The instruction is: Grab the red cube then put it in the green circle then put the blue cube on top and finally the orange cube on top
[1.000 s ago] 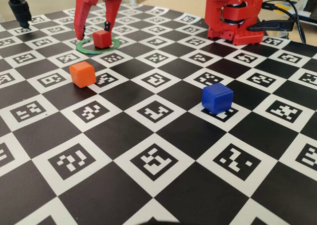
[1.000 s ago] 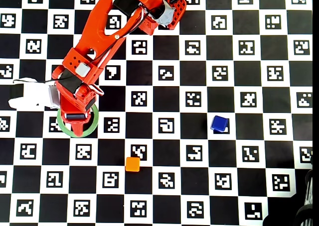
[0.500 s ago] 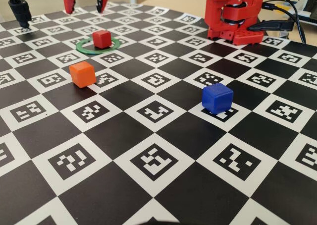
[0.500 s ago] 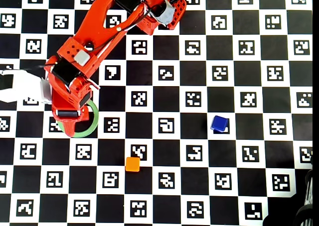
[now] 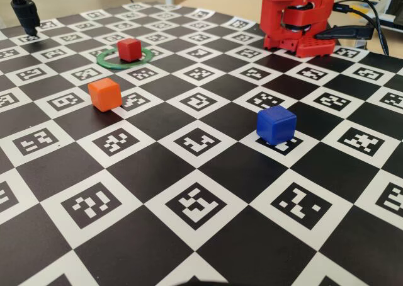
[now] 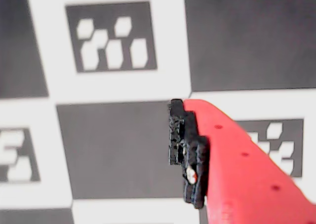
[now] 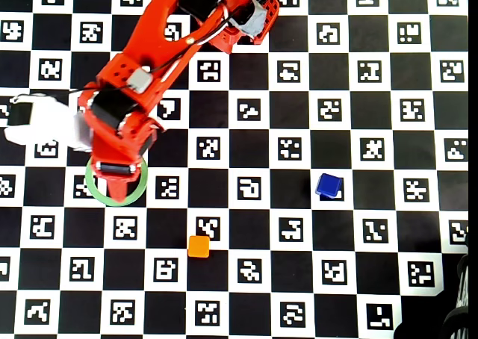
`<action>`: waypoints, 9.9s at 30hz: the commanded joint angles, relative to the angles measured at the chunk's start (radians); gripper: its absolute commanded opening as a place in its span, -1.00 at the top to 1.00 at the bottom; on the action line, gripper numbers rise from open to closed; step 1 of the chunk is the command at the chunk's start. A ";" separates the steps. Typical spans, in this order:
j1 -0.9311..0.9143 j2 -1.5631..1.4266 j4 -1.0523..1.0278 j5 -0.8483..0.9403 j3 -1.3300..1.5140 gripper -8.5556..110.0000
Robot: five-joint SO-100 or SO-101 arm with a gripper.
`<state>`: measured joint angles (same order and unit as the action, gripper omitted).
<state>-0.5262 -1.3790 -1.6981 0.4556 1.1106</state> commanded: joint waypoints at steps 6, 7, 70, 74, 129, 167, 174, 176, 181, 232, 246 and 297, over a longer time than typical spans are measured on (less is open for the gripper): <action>0.281 -0.138 -0.098 -0.285 -0.041 0.24; 0.319 -0.137 -0.107 -0.316 -0.035 0.24; 0.989 -0.049 0.681 -0.936 0.627 0.18; 0.999 -0.031 0.701 -0.940 0.647 0.18; 1.054 0.018 0.782 -1.227 0.634 0.19; 1.014 0.002 0.824 -1.115 0.658 0.77; 1.005 -0.115 0.753 -1.057 0.661 0.77; 1.002 -0.164 0.716 -1.032 0.661 0.77; 0.971 -0.278 0.574 -0.951 0.624 0.77; -0.160 0.204 0.028 0.348 -0.216 0.76; -0.152 0.225 0.167 0.322 -0.135 0.76; -0.170 0.035 0.324 0.302 0.202 0.77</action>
<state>-0.6918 -1.1858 -1.3867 0.7670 1.3223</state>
